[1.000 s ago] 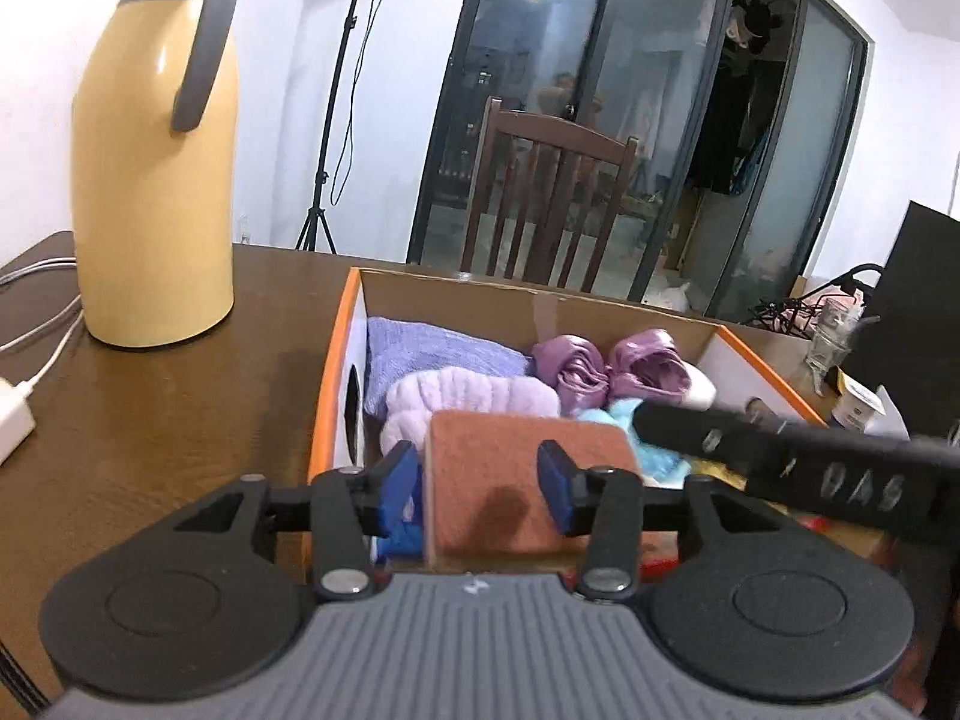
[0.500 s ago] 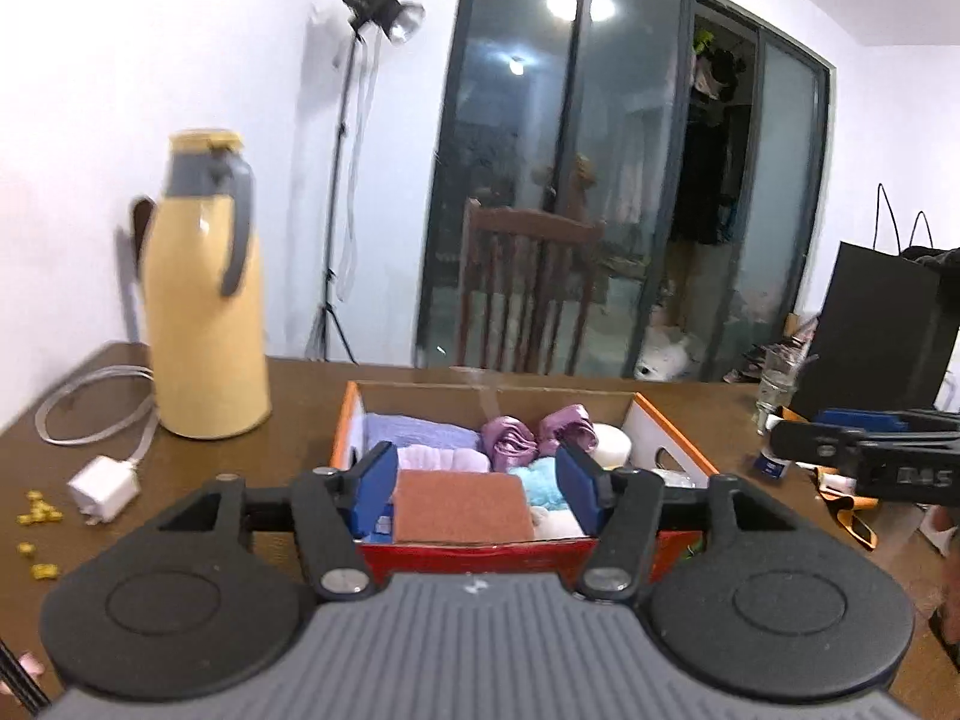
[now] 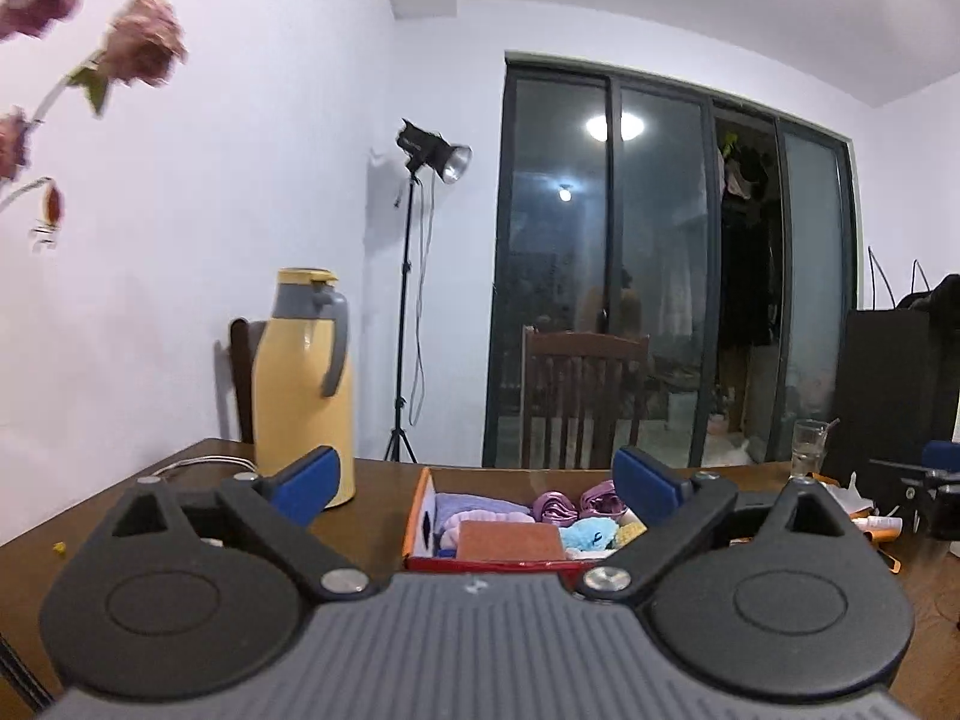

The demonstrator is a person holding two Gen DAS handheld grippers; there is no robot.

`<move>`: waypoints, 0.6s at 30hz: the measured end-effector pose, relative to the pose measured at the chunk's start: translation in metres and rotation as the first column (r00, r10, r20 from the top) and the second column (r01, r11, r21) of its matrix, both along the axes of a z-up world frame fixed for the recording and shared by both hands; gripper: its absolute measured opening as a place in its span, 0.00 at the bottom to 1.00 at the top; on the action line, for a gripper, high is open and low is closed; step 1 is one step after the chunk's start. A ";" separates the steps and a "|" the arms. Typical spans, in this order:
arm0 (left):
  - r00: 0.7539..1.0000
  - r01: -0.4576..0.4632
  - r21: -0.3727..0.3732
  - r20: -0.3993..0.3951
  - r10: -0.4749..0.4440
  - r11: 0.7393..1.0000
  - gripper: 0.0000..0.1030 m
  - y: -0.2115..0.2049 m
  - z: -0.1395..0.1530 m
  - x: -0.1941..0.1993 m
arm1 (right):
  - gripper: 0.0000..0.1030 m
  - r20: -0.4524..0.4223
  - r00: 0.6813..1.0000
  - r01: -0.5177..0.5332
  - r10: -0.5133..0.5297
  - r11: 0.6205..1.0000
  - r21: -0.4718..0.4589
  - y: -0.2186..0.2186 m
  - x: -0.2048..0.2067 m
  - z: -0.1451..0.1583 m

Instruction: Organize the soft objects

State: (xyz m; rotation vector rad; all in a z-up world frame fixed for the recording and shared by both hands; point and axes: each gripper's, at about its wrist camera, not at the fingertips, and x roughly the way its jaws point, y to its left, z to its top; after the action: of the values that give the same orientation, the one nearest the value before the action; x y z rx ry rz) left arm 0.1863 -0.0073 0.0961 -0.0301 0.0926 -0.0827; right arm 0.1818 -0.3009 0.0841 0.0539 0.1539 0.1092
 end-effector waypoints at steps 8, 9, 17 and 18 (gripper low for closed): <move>0.998 0.044 0.042 0.043 -0.046 0.998 1.00 -0.001 -0.035 -0.084 | 0.97 0.019 0.999 -0.027 0.027 1.000 -0.011 0.003 -0.075 -0.037; 0.998 0.043 0.044 0.046 -0.045 0.998 1.00 -0.001 -0.042 -0.095 | 0.97 0.029 0.999 -0.031 0.031 0.999 -0.014 0.002 -0.084 -0.042; 0.999 -0.051 0.068 0.008 0.051 0.996 1.00 0.003 -0.087 -0.182 | 0.97 -0.023 1.000 0.003 -0.004 0.999 -0.032 0.010 -0.172 -0.079; 0.999 -0.053 0.081 0.013 0.052 0.995 1.00 0.002 -0.091 -0.194 | 0.98 -0.036 0.999 0.001 -0.002 0.999 -0.034 0.011 -0.182 -0.083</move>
State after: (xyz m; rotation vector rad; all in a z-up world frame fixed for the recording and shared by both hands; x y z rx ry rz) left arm -0.0081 -0.0058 0.0051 0.0489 0.0846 -0.0269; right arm -0.0007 -0.2902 0.0013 0.0219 0.1914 0.1042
